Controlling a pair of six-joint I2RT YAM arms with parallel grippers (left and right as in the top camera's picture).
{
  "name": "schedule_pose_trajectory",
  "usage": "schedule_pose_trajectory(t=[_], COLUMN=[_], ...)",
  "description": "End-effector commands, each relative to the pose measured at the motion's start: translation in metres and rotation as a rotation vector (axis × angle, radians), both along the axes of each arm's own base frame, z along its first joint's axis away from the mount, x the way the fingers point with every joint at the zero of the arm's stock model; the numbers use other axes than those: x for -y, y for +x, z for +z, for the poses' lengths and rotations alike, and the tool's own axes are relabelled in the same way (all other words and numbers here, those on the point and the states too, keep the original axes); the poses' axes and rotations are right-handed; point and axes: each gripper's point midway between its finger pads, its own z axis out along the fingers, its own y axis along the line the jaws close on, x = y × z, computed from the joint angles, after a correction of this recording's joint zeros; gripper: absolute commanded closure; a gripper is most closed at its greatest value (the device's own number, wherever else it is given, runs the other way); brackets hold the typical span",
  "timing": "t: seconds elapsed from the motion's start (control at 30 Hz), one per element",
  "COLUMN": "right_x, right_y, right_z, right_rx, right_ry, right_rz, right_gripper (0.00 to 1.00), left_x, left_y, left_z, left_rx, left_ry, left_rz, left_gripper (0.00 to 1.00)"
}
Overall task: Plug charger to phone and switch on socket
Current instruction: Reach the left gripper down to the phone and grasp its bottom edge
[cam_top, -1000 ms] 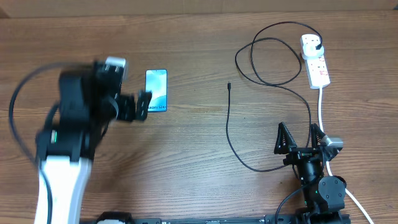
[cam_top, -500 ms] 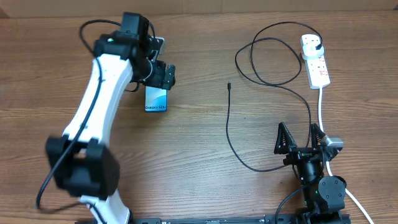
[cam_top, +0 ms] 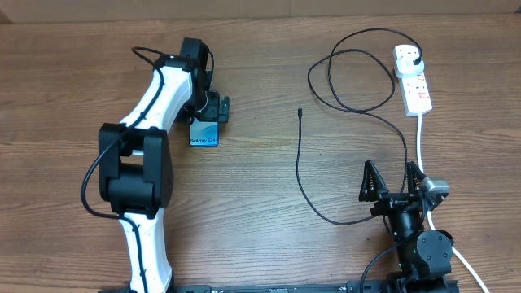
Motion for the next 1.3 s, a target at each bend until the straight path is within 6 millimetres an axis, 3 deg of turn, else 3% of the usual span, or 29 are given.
schedule_pose_trajectory(t=[0.0,0.2,0.47,0.7,0.9,1.07,1.27], right_x=[0.001,0.001,0.001,0.001,0.001,0.001,0.001], right_y=[0.0,0.0,0.0,0.0,0.0,0.0,0.0], right_z=[-0.002,-0.002,-0.002,-0.002,-0.002,-0.002,-0.002], right_rx=[0.002,0.002,0.002,0.002,0.002,0.002,0.002], right_ry=[0.0,0.0,0.0,0.0,0.0,0.0,0.0], right_rz=[-0.003,-0.003,-0.003,-0.003,-0.003,-0.003,-0.003], right_gripper=[0.0,0.0,0.0,0.0,0.0,0.0,0.0], left_x=[-0.006,-0.008,-0.005,-0.005,-0.005,-0.005,-0.006], left_y=[0.01,0.016,0.02,0.011,0.009,0.007,0.006], left_z=[-0.015,-0.027,-0.027,-0.029,-0.029,-0.029,-0.028], left_rx=[0.01,0.017,0.032,-0.003,-0.011,-0.021,-0.027], left_ry=[0.039,0.054,0.041,0.039,0.037,0.039,0.041], left_rz=[0.02,0.023,0.042,0.057,0.084,0.083,0.084], left_gripper=[0.0,0.0,0.01,0.12,0.29,0.32,0.29])
